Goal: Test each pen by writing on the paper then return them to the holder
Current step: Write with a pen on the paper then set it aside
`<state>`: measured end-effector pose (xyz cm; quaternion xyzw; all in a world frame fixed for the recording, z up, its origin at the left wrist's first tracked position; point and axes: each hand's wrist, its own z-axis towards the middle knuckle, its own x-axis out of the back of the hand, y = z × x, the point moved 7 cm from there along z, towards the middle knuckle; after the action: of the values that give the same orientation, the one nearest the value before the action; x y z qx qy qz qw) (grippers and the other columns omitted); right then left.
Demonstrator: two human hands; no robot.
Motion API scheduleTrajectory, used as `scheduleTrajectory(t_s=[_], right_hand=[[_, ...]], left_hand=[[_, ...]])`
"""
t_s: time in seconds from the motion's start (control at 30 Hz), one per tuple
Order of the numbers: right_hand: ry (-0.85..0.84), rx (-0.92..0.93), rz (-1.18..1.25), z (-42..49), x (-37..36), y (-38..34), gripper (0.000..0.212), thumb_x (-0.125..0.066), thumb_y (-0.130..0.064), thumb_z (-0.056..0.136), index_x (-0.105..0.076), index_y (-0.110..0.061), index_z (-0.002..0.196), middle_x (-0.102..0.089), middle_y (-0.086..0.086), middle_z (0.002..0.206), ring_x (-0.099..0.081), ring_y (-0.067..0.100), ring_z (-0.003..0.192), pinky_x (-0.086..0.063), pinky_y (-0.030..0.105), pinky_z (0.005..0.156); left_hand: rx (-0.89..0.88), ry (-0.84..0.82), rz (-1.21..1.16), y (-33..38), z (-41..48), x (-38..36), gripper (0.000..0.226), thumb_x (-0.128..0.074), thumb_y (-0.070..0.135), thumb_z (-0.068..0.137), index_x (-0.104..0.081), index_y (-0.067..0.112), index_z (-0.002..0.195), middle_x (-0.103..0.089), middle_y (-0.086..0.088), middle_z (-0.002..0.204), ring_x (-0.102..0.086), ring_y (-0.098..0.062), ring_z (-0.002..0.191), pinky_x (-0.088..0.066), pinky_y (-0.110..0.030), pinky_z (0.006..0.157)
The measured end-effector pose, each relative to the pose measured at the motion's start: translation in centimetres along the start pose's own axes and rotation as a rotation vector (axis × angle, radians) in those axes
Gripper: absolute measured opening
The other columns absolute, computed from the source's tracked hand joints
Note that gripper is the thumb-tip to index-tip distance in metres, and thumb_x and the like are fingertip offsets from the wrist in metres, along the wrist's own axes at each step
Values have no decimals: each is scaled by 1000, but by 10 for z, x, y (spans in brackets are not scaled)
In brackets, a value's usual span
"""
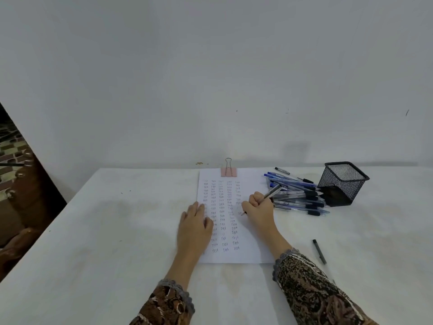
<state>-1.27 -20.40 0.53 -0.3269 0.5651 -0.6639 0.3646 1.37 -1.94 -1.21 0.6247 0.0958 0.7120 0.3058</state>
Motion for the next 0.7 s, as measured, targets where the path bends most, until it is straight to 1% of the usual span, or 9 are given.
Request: scheduleTrajectory(t_s=[0.1, 0.2, 0.3, 0.37, 0.47, 0.53, 0.6, 0.7], right_hand=[[-8, -21, -7, 1, -2, 3, 50, -46, 20, 70, -21, -19, 52, -21, -3, 60, -19, 3, 46, -18, 16, 49], [-38, -13, -24, 0, -4, 3, 49, -46, 20, 70, -22, -18, 52, -22, -2, 61, -19, 2, 47, -20, 14, 49], [-31, -26, -33, 0, -2, 3, 48, -47, 20, 69, -22, -17, 53, -22, -2, 60, -20, 6, 51, -22, 16, 52], [-24, -25, -32, 0, -2, 3, 48, -47, 20, 70, -22, -17, 53, -23, -2, 60, -21, 8, 53, -23, 17, 53], [-30, -11, -33, -1, -3, 2, 48, -47, 20, 70, -22, -17, 53, -23, -1, 60, -21, 6, 51, -24, 16, 54], [-28, -10, -32, -1, -2, 2, 48, -47, 20, 70, -22, -17, 53, -22, -2, 60, -21, 5, 51, -25, 15, 54], [-31, -17, -19, -1, -3, 3, 48, -47, 20, 70, -22, -17, 54, -22, -2, 60, -21, 7, 51, -24, 16, 54], [-45, -16, -7, -1, -5, 3, 48, -45, 21, 70, -23, -18, 54, -22, -1, 62, -21, 1, 46, -23, 11, 49]], left_hand=[[10, -6, -6, 0, 0, 0, 47, -34, 23, 96, -32, 10, 142, -25, -2, 151, -24, -16, 137, -11, -26, 114], [-6, -25, -8, -1, 2, -2, 47, -33, 22, 97, -31, 11, 143, -24, -2, 152, -24, -14, 138, -9, -25, 114], [-28, -56, 56, -10, 6, 0, 47, -29, 22, 98, -28, 16, 144, -22, 1, 153, -24, -14, 139, -13, -27, 114], [-42, -72, 124, -16, 7, 1, 48, -27, 24, 99, -22, 20, 146, -20, 4, 154, -17, -13, 142, -10, -30, 116], [-5, -104, 136, -21, 8, 0, 49, -22, 27, 100, -16, 22, 148, -15, 7, 155, -9, -10, 143, -3, -34, 117], [5, -117, 140, -21, 9, -1, 48, -20, 28, 100, -14, 23, 148, -13, 8, 155, -6, -10, 144, -1, -35, 117], [7, -131, 155, -23, 11, 0, 48, -19, 28, 100, -13, 24, 148, -11, 9, 156, -6, -9, 144, -2, -34, 118], [3, -141, 179, -27, 15, 2, 49, -19, 28, 100, -12, 25, 148, -10, 8, 156, -5, -10, 144, -2, -35, 118]])
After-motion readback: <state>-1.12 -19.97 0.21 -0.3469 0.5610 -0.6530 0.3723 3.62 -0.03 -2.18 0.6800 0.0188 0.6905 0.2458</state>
